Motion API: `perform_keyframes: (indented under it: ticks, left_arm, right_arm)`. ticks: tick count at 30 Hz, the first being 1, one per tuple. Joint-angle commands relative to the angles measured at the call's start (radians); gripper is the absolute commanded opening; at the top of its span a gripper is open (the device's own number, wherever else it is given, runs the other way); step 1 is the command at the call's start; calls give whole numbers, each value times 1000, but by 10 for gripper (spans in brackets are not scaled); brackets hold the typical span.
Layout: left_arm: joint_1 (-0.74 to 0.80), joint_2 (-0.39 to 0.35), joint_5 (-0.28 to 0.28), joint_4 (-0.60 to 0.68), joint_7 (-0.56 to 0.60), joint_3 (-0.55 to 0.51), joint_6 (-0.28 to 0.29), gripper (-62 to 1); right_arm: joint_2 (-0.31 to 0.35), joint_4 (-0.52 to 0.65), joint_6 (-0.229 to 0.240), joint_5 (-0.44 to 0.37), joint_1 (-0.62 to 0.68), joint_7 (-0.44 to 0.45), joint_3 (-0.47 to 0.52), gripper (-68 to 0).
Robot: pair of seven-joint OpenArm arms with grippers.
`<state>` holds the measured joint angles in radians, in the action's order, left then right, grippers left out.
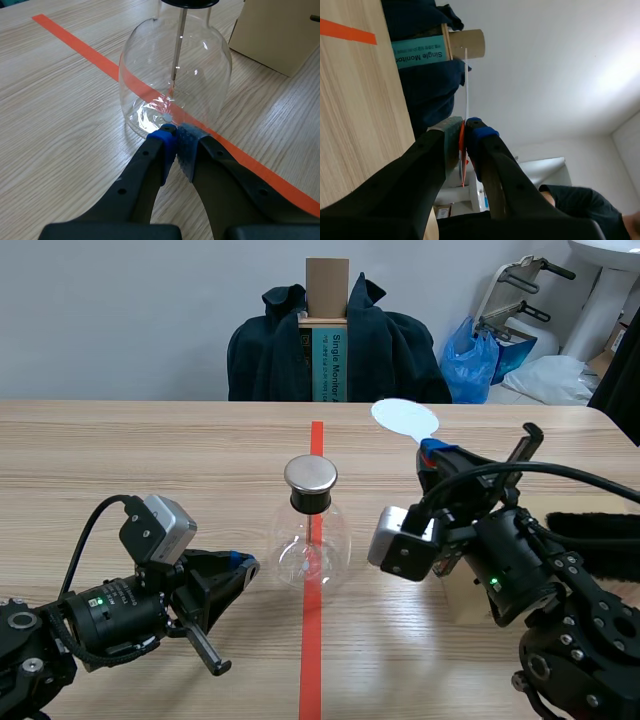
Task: Do the electroscope experiment.
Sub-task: 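Move the plate toward and away from the electroscope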
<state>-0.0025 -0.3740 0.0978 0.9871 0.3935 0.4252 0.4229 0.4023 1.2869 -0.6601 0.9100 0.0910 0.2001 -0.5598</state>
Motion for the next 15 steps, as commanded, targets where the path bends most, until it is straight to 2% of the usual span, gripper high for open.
perform_keyframes:
  ticks: [1,4,7,15]
  left_arm:
    - [-3,-3,10,19,10,2,6,-569]
    - [-3,-3,10,19,10,2,6,-568]
    - [-3,-3,10,19,10,2,6,-568]
    - [-3,-3,10,19,10,2,6,-568]
  right_arm:
    - [11,60,-35,-15,-42,-1,31,-668]
    - [11,134,-59,-45,-44,-1,84,-668]
    - [29,240,-58,-93,-44,-2,146,-668]
    - [156,524,-58,-247,-37,-4,314,-668]
